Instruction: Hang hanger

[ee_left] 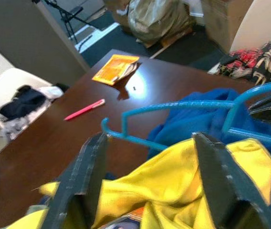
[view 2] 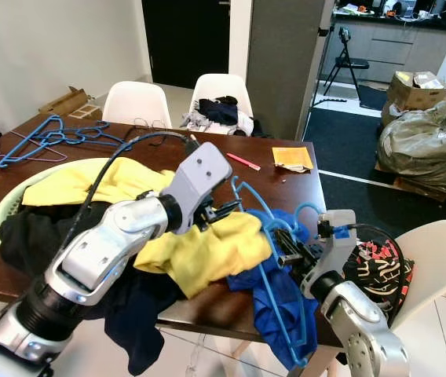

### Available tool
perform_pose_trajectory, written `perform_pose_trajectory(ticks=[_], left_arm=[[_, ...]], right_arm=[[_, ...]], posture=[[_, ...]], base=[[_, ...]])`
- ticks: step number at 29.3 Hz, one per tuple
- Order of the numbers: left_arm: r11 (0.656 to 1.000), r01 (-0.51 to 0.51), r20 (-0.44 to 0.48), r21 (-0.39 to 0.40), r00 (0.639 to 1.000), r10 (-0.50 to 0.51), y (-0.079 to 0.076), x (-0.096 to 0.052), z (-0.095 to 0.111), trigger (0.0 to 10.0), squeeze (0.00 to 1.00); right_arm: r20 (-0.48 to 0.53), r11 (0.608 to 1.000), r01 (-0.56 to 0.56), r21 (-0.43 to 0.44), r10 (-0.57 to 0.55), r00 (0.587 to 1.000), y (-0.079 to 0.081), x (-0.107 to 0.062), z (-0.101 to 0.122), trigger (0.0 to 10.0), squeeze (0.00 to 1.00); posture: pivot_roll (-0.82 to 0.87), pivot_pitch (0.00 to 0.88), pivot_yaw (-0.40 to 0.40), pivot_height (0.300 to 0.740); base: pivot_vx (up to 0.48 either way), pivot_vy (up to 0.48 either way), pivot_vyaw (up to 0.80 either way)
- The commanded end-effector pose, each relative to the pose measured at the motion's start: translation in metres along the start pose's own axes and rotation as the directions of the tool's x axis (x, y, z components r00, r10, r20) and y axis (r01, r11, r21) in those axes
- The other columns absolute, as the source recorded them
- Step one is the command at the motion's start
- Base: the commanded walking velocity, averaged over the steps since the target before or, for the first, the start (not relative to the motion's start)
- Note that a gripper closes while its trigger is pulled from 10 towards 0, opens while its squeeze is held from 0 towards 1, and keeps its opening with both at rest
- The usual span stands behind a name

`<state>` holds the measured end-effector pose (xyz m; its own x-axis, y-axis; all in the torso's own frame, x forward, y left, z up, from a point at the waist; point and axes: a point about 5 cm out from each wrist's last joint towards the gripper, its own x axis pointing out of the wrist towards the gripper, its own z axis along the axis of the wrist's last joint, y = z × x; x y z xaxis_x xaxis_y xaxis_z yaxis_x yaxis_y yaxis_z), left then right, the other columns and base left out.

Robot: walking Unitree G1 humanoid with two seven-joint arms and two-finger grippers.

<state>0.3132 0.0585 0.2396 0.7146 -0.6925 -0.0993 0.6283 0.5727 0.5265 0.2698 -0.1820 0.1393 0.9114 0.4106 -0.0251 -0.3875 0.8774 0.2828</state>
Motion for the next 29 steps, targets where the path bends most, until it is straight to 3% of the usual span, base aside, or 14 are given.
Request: perform_pose_trajectory(ticks=[1,3,6,7,9,11,13,14,15,16,17,23,26,29], left_arm=[[0.998,0.005,-0.031,0.063,1.000,-0.003,0.002,0.000,-0.003,10.0,1.00],[0.996,0.038,-0.043,0.083,0.998,-0.035,0.001,-0.003,-0.003,10.0,1.00],[0.970,0.236,-0.110,0.062,0.967,-0.228,-0.021,-0.013,-0.006,10.0,1.00],[0.970,0.236,-0.110,0.062,0.967,-0.228,-0.021,-0.013,-0.006,10.0,1.00],[0.937,0.347,-0.153,0.042,0.929,-0.338,-0.043,-0.014,-0.016,10.0,1.00],[0.937,0.347,-0.153,0.042,0.929,-0.338,-0.043,-0.014,-0.016,10.0,1.00],[0.918,0.396,-0.153,0.002,0.908,-0.391,-0.061,-0.012,-0.023,10.0,1.00],[0.918,0.396,-0.153,0.002,0.908,-0.391,-0.061,-0.012,-0.023,10.0,1.00],[0.922,0.387,-0.162,-0.023,0.909,-0.385,-0.066,-0.009,-0.028,10.0,0.74],[0.922,0.387,-0.162,-0.023,0.909,-0.385,-0.066,-0.009,-0.028,10.0,0.74],[0.929,0.370,-0.199,-0.019,0.909,-0.366,-0.067,-0.007,-0.035,10.0,0.00],[0.945,0.325,-0.288,0.027,0.908,-0.304,-0.060,-0.007,-0.053,10.0,0.00],[0.991,0.130,-0.270,0.017,0.955,-0.120,-0.025,-0.005,-0.068,10.0,0.00],[0.997,0.074,-0.229,-0.012,0.971,-0.075,-0.016,-0.003,-0.068,10.0,0.00]], right_arm=[[-0.005,1.000,0.010,0.005,-0.010,1.000,-0.003,-0.001,-0.002,10.0,0.00],[-0.006,1.000,0.010,0.005,-0.010,1.000,-0.003,-0.001,-0.001,10.0,0.00],[-0.007,1.000,0.013,0.007,-0.013,1.000,-0.004,-0.001,-0.001,10.0,0.00],[-0.007,1.000,0.013,0.007,-0.013,1.000,-0.004,-0.001,-0.001,10.0,0.00],[-0.007,1.000,0.013,0.007,-0.013,1.000,-0.004,-0.002,-0.001,10.0,0.00],[-0.007,1.000,0.013,0.007,-0.013,1.000,-0.004,-0.002,-0.001,10.0,0.00],[-0.007,1.000,0.014,0.008,-0.014,1.000,-0.003,-0.002,-0.001,10.0,0.00],[-0.007,1.000,0.014,0.008,-0.014,1.000,-0.003,-0.002,-0.001,10.0,0.00],[-0.007,1.000,0.016,0.009,-0.016,1.000,-0.003,-0.002,-0.001,10.0,0.00],[-0.007,1.000,0.016,0.009,-0.016,1.000,-0.003,-0.002,-0.001,10.0,0.00],[-0.007,1.000,0.017,0.009,-0.017,1.000,-0.003,-0.003,-0.001,10.0,0.00],[-0.004,1.000,0.019,0.011,-0.019,1.000,-0.003,-0.003,0.000,10.0,0.00],[-0.002,1.000,0.022,0.012,-0.022,1.000,-0.003,-0.003,0.001,10.0,0.00],[-0.002,1.000,0.023,0.011,-0.023,1.000,-0.003,-0.003,0.001,10.0,0.00]], posture=[[0.01,0.000,-0.037,0.740],[0.00,0.000,-0.033,0.740],[0.00,0.000,-0.033,0.740],[0.00,0.000,-0.033,0.740],[0.00,0.000,-0.032,0.740],[0.00,0.000,-0.032,0.740],[-0.01,0.000,-0.030,0.740],[-0.01,0.000,-0.030,0.740],[-0.01,0.000,-0.030,0.740],[-0.01,0.000,-0.030,0.740],[-0.01,0.000,-0.027,0.740],[-0.01,0.000,-0.024,0.740],[-0.02,0.000,-0.027,0.740],[-0.03,0.000,-0.030,0.740]], base=[[0.000,0.000,0.00],[0.000,0.000,0.00],[0.000,0.000,0.00],[0.000,0.000,0.00],[0.000,0.000,0.00],[0.000,0.000,0.00],[0.000,0.000,0.00],[0.000,0.000,0.00],[0.000,0.000,0.00],[0.000,0.000,0.00],[0.000,0.000,0.00],[0.000,0.000,0.00],[0.000,0.000,0.00],[0.000,0.000,0.00]])
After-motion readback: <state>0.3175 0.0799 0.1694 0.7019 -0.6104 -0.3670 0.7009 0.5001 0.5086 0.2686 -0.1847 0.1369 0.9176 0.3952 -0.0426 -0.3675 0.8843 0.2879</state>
